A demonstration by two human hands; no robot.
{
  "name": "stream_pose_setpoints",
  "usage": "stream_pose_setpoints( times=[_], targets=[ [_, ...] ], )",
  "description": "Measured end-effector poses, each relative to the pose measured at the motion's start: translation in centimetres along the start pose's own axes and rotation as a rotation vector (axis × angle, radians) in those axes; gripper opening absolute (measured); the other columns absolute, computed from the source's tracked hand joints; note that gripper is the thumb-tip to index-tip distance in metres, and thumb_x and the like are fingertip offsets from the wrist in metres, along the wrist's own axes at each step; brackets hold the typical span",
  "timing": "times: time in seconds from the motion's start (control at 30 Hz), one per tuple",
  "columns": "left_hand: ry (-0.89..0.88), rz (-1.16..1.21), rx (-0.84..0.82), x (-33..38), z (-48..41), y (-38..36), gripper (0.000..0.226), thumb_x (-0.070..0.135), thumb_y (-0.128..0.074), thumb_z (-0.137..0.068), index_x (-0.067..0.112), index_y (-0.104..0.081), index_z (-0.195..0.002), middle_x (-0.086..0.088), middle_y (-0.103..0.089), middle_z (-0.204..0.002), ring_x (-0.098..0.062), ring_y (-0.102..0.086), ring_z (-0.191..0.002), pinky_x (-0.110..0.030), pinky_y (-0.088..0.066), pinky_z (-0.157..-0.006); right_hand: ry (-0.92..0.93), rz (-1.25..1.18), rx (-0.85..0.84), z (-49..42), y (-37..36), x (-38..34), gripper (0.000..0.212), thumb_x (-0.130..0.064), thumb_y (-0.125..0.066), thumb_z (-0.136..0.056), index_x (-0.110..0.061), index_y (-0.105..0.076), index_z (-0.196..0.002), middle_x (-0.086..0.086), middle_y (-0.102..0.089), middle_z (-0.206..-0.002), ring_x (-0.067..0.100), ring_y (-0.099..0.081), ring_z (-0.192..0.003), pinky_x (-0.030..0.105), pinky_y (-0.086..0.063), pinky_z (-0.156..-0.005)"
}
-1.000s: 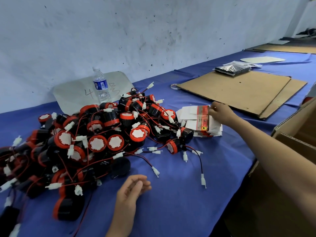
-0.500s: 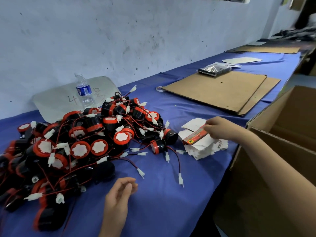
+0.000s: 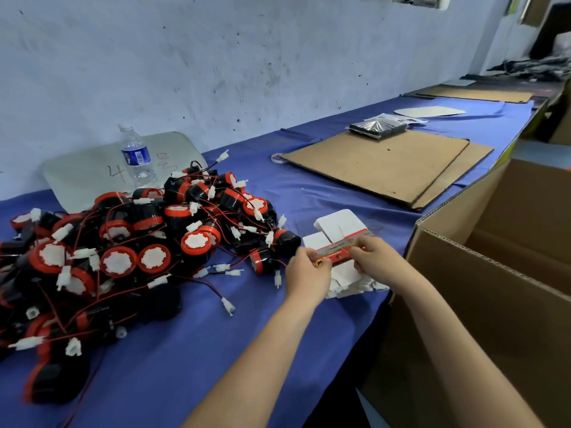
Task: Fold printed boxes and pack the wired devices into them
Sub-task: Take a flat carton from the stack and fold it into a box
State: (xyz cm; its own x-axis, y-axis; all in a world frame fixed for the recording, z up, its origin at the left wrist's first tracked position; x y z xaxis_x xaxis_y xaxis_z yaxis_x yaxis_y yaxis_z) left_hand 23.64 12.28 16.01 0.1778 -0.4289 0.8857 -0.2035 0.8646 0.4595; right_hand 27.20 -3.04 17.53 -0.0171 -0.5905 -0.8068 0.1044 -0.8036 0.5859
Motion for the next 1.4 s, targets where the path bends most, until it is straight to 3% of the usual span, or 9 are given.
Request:
stream_pose_setpoints(
  times=[0.07, 0.17, 0.27, 0.57, 0.73, 0.9, 1.1, 1.27, 1.4],
  targets=[
    [-0.079, -0.085, 0.013, 0.6, -0.5, -0.2, 0.047, 0.025, -0.064, -0.089, 0.013, -0.049, -0.132, -0.009, -0.041, -0.136, -0.026, -0.045, -0.125, -0.024, -0.035, -0.098, 0.005, -0.099, -0.012, 0.4, -0.2, 0.2, 0.022, -0.007, -0.046, -0.094, -0.01, -0.048, -0.073, 0.003, -0.049, -0.063, 0.012, -0.043, -0.054, 0.025, -0.036, -0.055],
    [-0.317, -0.546, -0.184, 2.0, -0.1, -3.3, 0.084, 0.055, -0.066, -0.082, 0.019, -0.03, -0.149, -0.005, -0.01, -0.159, -0.026, -0.008, -0.146, -0.039, -0.016, -0.117, -0.021, -0.228, 0.001, 0.9, 0.1, 0.4, 0.017, -0.004, -0.048, -0.091, -0.008, -0.051, -0.075, 0.003, -0.051, -0.06, 0.006, -0.044, -0.044, 0.018, -0.035, -0.045],
    [-0.37, -0.751, -0.308, 1.2, -0.1, -5.0, 0.102, 0.068, -0.06, -0.078, 0.018, -0.014, -0.154, -0.002, -0.006, -0.162, -0.02, -0.001, -0.149, -0.05, -0.005, -0.118, -0.016, -0.365, 0.038, 1.4, 1.1, 0.3, 0.013, 0.003, -0.047, -0.085, -0.007, -0.054, -0.081, 0.008, -0.053, -0.063, 0.015, -0.046, -0.057, 0.027, -0.037, -0.056],
    [-0.424, -0.871, -0.319, 1.6, -0.6, -5.0, 0.082, 0.066, -0.045, -0.089, 0.028, -0.012, -0.154, -0.009, -0.011, -0.161, -0.024, -0.008, -0.148, -0.059, -0.007, -0.115, 0.013, -0.73, 0.226, 3.5, 4.7, 2.9, 0.026, 0.009, -0.044, -0.086, -0.01, -0.054, -0.07, 0.002, -0.05, -0.062, 0.01, -0.047, -0.056, 0.027, -0.044, -0.059],
    [-0.407, -0.848, -0.466, 0.8, 0.0, -4.7, 0.063, 0.066, -0.027, -0.094, 0.044, -0.011, -0.151, -0.008, -0.001, -0.163, -0.023, 0.002, -0.149, -0.067, 0.01, -0.108, -0.001, -0.719, 0.373, 3.4, 5.2, 4.1, 0.031, 0.011, -0.044, -0.086, -0.008, -0.059, -0.066, 0.002, -0.055, -0.065, 0.007, -0.047, -0.051, 0.014, -0.041, -0.048],
    [-0.489, -0.925, -0.437, 0.4, 0.2, -3.8, 0.048, 0.049, -0.018, -0.103, 0.046, -0.014, -0.15, -0.004, -0.003, -0.163, -0.025, 0.0, -0.149, -0.064, 0.007, -0.111, -0.024, -0.637, 0.46, 2.9, 4.9, 5.1, 0.038, 0.011, -0.048, -0.087, -0.013, -0.066, -0.064, 0.001, -0.058, -0.065, -0.001, -0.043, -0.038, 0.013, -0.038, -0.04],
    [-0.616, -0.671, -0.481, 0.1, -0.5, -0.1, 0.044, 0.019, -0.033, -0.106, 0.038, -0.035, -0.146, 0.0, -0.022, -0.16, -0.018, -0.013, -0.148, -0.036, -0.015, -0.12, -0.031, -0.428, 0.547, 2.5, 5.1, 6.0, 0.035, -0.002, -0.061, -0.087, -0.028, -0.073, -0.066, -0.003, -0.069, -0.078, 0.017, -0.063, -0.079, 0.037, -0.052, -0.067],
    [-0.646, -0.349, -0.505, 0.9, 0.8, 3.5, 0.037, 0.017, -0.042, -0.104, 0.026, -0.053, -0.137, 0.018, -0.048, -0.14, -0.002, -0.041, -0.134, -0.015, -0.032, -0.108, 0.035, -0.255, 0.608, 2.7, 5.1, 5.1, 0.039, -0.004, -0.06, -0.087, -0.037, -0.069, -0.068, -0.005, -0.069, -0.085, 0.006, -0.057, -0.071, 0.028, -0.043, -0.065],
    [-0.596, -0.179, -0.524, 2.1, 1.7, 6.5, 0.033, 0.012, -0.044, -0.102, 0.019, -0.059, -0.131, 0.012, -0.059, -0.132, 0.001, -0.049, -0.126, -0.015, -0.035, -0.106, 0.07, -0.064, 0.649, 2.7, 4.8, 4.1, 0.027, -0.003, -0.059, -0.088, -0.024, -0.077, -0.084, -0.006, -0.067, -0.093, 0.015, -0.06, -0.083, 0.027, -0.039, -0.068]
  ],
)
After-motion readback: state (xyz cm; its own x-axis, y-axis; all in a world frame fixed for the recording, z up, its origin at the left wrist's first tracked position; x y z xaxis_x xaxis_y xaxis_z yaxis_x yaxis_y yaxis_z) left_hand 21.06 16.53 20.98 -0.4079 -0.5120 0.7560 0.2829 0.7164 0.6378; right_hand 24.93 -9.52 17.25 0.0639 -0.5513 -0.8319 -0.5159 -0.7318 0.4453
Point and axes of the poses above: each hand's wrist, its own z-axis away from the middle knuckle, its own y-axis out of the back of the hand, x = y × z, the point moved 9 cm from there along -z, towards the middle knuckle
